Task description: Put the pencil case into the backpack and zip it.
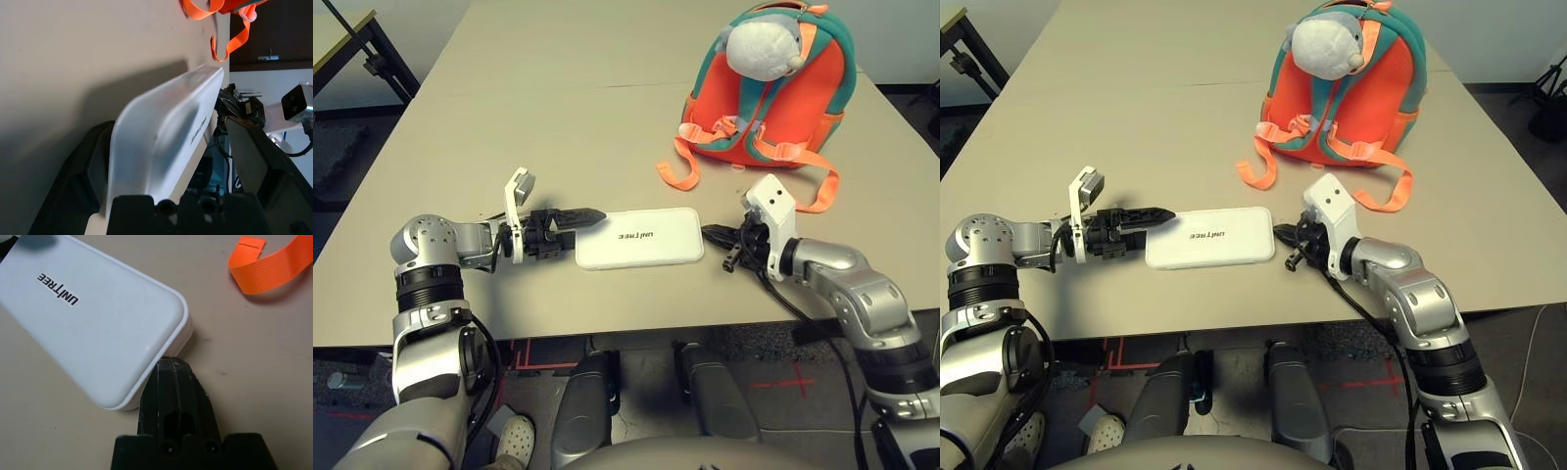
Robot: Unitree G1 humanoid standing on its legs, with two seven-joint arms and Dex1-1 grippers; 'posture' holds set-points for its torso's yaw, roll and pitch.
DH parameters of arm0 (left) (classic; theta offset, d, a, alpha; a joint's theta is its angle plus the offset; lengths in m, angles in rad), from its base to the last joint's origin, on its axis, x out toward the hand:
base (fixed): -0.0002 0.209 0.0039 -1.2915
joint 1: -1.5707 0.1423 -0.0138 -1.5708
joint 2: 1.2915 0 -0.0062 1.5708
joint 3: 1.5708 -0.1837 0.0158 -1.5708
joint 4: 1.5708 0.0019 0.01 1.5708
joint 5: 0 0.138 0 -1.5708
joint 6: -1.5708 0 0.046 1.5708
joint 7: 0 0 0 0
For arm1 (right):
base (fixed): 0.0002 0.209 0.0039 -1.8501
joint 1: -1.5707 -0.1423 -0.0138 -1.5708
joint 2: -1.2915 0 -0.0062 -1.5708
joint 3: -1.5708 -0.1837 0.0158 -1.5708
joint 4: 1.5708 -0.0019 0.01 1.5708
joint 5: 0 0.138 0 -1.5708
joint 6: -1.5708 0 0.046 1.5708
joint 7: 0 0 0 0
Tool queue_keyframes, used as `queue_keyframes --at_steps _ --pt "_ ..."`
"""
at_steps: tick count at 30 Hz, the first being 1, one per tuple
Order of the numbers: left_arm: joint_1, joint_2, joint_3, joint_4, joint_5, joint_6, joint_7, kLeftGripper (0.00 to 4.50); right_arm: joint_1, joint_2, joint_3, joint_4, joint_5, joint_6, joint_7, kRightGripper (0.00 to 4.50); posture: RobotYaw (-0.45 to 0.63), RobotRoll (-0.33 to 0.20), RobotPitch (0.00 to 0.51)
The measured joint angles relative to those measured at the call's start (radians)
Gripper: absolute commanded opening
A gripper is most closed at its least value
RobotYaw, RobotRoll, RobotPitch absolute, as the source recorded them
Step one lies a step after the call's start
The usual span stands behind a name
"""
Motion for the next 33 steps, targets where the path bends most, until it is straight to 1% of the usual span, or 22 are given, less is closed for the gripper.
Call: queue_keyframes --at_steps 8,11,16,18,19,27,31,33 --pt "0.019 -0.002 0.0 -0.032 -0.002 0.0 -0.013 4.5 -0.001 0.014 0.023 -0.018 0.0 0.014 -0.017 0.03 -0.16 0.0 0.181" --pt "0.024 -0.002 -0.002 -0.039 -0.001 0.0 -0.016 3.91 -0.002 0.013 0.023 -0.018 0.0 0.013 -0.017 0.0 -0.16 0.0 0.182" --pt "0.032 -0.002 0.0 -0.041 -0.002 -0.001 -0.03 2.04 -0.003 0.002 0.022 -0.013 -0.003 0.01 -0.022 0.0 -0.16 0.0 0.185" --pt "0.027 -0.002 0.01 -0.052 -0.025 -0.004 -0.056 1.45 -0.005 -0.001 0.019 -0.011 -0.005 0.007 -0.027 0.0 -0.16 0.0 0.185" --pt "0.024 -0.002 0.01 -0.063 -0.029 -0.004 -0.062 1.28 -0.006 0.0 0.02 -0.009 -0.005 0.004 -0.029 0.0 -0.16 0.0 0.185" --pt "0.018 -0.015 0.036 -0.074 -0.029 -0.019 -0.058 1.27 -0.007 0.003 0.025 0.005 -0.005 -0.022 -0.03 0.0 -0.16 0.0 0.189" --pt "-0.019 -0.042 0.068 -0.074 -0.029 -0.042 -0.019 1.27 -0.013 0.002 0.025 0.018 -0.006 -0.035 -0.032 0.0 -0.16 0.0 0.189" --pt "-0.034 -0.049 0.095 -0.073 -0.026 -0.081 0.008 1.27 -0.013 0.002 0.029 0.019 -0.005 -0.038 -0.032 0.0 -0.16 0.0 0.189"
